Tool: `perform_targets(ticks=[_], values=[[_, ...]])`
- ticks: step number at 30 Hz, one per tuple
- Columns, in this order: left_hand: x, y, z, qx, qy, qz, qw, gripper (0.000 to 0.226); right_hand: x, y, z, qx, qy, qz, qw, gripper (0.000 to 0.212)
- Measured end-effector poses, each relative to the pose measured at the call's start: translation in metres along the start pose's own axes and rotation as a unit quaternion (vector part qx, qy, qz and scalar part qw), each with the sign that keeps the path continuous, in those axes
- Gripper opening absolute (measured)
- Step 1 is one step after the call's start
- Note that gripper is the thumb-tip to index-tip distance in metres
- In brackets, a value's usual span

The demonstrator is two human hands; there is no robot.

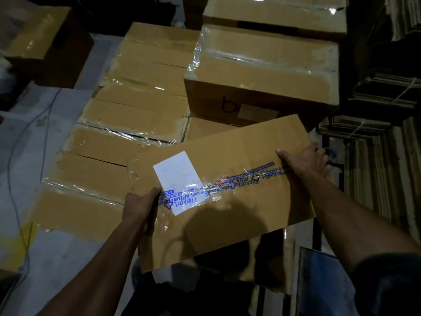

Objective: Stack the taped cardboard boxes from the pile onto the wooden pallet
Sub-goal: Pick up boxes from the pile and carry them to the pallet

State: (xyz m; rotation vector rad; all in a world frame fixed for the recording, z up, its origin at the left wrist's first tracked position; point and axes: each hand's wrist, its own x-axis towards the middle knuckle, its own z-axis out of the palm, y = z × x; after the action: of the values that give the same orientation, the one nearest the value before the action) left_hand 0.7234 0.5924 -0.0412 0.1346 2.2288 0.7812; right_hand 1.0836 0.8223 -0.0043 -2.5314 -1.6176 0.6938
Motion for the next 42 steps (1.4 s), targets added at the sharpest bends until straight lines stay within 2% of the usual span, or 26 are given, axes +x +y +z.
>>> perform_targets(ticks=[5,9,11,13,16,17,21,25,32,36,42], values=[[0.003,0.059,0.004,0.071,-0.026,0.069,0.995,0.102,-0.003,0.022,-0.008,0.035,0.021,0.054,0.998,0.115],[0.042,0.099,0.027,0.079,-0.058,0.133,0.986,0.111,0.009,0.034,-0.015,0.076,0.046,0.093,0.992,0.112],[0.041,0.125,0.042,0.079,-0.063,0.154,0.983,0.107,0.019,0.036,-0.019,0.084,0.057,0.101,0.990,0.113],[0.032,0.152,0.056,0.082,-0.070,0.164,0.981,0.095,0.027,0.034,-0.023,0.091,0.072,0.107,0.987,0.112],[0.043,0.178,0.078,0.103,-0.056,0.175,0.978,0.058,0.042,0.028,-0.029,0.109,0.089,0.112,0.984,0.105],[0.050,0.183,0.082,0.106,-0.051,0.172,0.978,0.055,0.047,0.025,-0.030,0.117,0.092,0.113,0.982,0.103],[0.070,0.200,0.092,0.112,-0.053,0.183,0.975,0.055,0.059,0.013,-0.029,0.124,0.093,0.118,0.981,0.101],[0.082,0.209,0.098,0.128,-0.061,0.179,0.974,0.069,0.065,0.010,-0.020,0.136,0.102,0.129,0.977,0.097],[0.083,0.226,0.114,0.149,-0.021,0.226,0.962,0.073,0.078,0.008,-0.015,0.137,0.133,0.137,0.972,0.094],[0.092,0.225,0.126,0.147,-0.016,0.237,0.960,0.069,0.083,0.004,0.000,0.086,0.124,0.117,0.982,0.091],[0.106,0.224,0.127,0.161,-0.002,0.247,0.955,0.076,0.083,0.004,0.012,0.014,0.130,0.116,0.985,0.092]])
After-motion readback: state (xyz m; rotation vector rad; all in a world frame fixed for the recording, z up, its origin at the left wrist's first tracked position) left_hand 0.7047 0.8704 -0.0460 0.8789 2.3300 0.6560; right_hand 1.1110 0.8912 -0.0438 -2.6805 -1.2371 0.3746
